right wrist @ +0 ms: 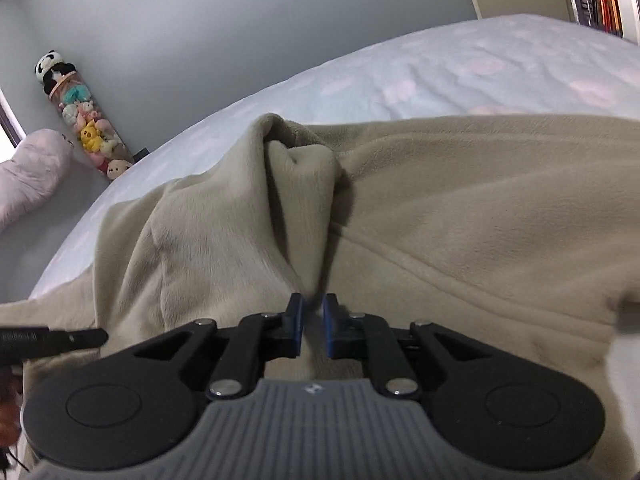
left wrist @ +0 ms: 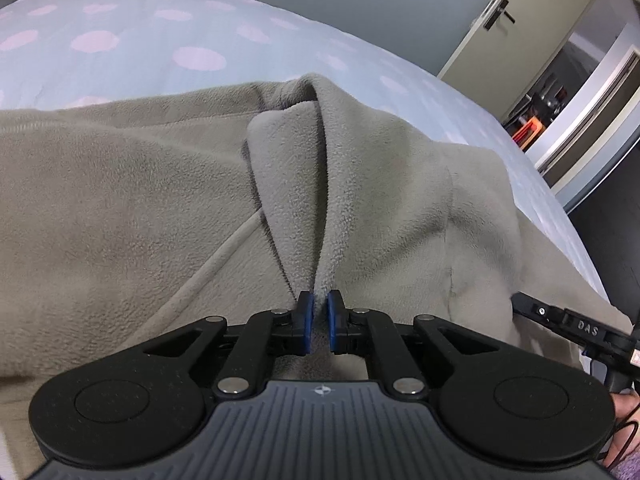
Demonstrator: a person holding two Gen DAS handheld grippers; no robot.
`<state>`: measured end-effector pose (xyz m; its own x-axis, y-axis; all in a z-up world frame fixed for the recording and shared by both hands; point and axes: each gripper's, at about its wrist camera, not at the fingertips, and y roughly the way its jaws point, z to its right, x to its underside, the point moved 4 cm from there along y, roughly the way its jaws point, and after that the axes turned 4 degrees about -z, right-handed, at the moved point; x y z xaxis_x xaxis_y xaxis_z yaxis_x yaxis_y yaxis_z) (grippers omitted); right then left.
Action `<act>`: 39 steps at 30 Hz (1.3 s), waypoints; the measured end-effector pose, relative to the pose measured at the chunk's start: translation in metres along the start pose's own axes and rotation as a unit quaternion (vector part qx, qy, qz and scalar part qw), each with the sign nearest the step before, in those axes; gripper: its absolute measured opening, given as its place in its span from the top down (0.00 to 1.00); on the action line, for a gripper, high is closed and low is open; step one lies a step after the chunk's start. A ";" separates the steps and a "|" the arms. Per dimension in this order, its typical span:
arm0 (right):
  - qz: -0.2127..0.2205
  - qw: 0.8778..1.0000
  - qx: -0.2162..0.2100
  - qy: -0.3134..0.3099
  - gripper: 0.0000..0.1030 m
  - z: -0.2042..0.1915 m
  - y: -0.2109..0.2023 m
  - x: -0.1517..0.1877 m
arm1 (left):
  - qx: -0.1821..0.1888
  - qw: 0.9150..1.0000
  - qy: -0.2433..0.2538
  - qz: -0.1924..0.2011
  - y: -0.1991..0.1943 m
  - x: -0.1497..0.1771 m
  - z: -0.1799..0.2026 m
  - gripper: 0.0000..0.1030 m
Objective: Fold clothes
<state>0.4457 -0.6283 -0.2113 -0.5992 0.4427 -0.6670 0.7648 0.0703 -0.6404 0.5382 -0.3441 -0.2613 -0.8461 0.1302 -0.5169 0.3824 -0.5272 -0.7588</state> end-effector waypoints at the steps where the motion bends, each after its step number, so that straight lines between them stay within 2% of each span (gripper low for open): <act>1: 0.006 1.000 0.002 -0.008 0.88 -0.002 -0.006 0.000 | -0.001 1.000 0.005 0.001 -0.004 -0.002 0.003 0.94; 4: 0.031 0.999 0.010 -0.034 0.87 -0.011 -0.021 -0.008 | -0.007 1.000 0.020 0.022 -0.022 -0.011 0.011 0.94; 6: 0.043 0.998 0.008 -0.043 0.83 -0.016 -0.023 -0.020 | -0.004 0.998 0.025 0.051 -0.036 -0.016 0.015 0.91; 7: 0.047 0.998 0.007 -0.046 0.78 -0.017 -0.023 -0.026 | -0.001 0.998 0.024 0.065 -0.041 -0.019 0.016 0.87; 8: 0.051 0.998 0.004 -0.042 0.65 -0.015 -0.021 -0.035 | -0.001 0.997 0.014 0.081 -0.044 -0.023 0.014 0.79; 9: 0.056 0.998 0.002 -0.039 0.61 -0.014 -0.019 -0.044 | -0.003 0.995 0.003 0.097 -0.047 -0.028 0.011 0.75; 11: 0.058 0.998 -0.010 -0.013 0.60 -0.007 -0.012 -0.065 | -0.015 0.993 -0.033 0.109 -0.045 -0.041 -0.001 0.73; 14: 0.022 0.997 -0.039 0.069 0.51 0.014 0.011 -0.091 | 0.004 0.991 -0.088 0.096 -0.030 -0.062 -0.023 0.73; 17: -0.017 0.988 -0.056 0.140 0.50 0.035 0.037 -0.112 | 0.046 0.987 -0.141 0.059 -0.008 -0.080 -0.042 0.73; 19: -0.046 0.983 -0.070 0.162 0.51 0.041 0.052 -0.119 | 0.055 0.984 -0.167 0.033 0.006 -0.087 -0.053 0.73; 23: -0.097 0.955 -0.120 0.253 0.51 0.054 0.076 -0.118 | 0.070 0.975 -0.209 0.002 0.027 -0.090 -0.065 0.73; 28: -0.110 0.918 -0.161 0.346 0.51 0.069 0.101 -0.108 | 0.116 0.955 -0.274 0.004 0.040 -0.090 -0.083 0.73; 30: -0.111 0.904 -0.177 0.372 0.53 0.071 0.109 -0.107 | 0.130 0.948 -0.291 0.004 0.045 -0.089 -0.089 0.73; 31: -0.109 0.902 -0.179 0.377 0.53 0.071 0.111 -0.107 | 0.135 0.945 -0.298 0.004 0.048 -0.089 -0.092 0.73; 32: -0.111 0.904 -0.178 0.372 0.55 0.069 0.111 -0.108 | 0.140 0.942 -0.304 0.006 0.050 -0.089 -0.094 0.73; 33: -0.113 0.906 -0.177 0.367 0.64 0.066 0.111 -0.108 | 0.141 0.941 -0.308 0.005 0.051 -0.088 -0.095 0.73; 34: -0.111 0.913 -0.180 0.349 0.65 0.062 0.109 -0.110 | 0.142 0.940 -0.310 0.005 0.051 -0.086 -0.095 0.73; 35: -0.109 0.919 -0.184 0.330 0.73 0.058 0.107 -0.112 | 0.135 0.945 -0.298 0.005 0.051 -0.087 -0.093 0.73; 37: -0.080 0.952 -0.193 0.223 0.76 0.038 0.092 -0.123 | 0.117 0.956 -0.269 0.004 0.049 -0.089 -0.087 0.74; 38: -0.068 0.974 -0.176 0.127 0.77 0.021 0.082 -0.126 | 0.100 0.966 -0.239 0.002 0.046 -0.090 -0.082 0.79; 39: -0.055 0.986 -0.156 0.026 0.78 0.003 0.072 -0.129 | 0.080 0.975 -0.207 -0.001 0.045 -0.090 -0.076 0.84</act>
<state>0.5778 -0.6829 -0.1722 -0.6756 0.4621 -0.5745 0.7365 0.3875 -0.5545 0.6599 -0.3159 -0.2792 -0.9370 -0.2016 -0.2852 0.3454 -0.6554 -0.6717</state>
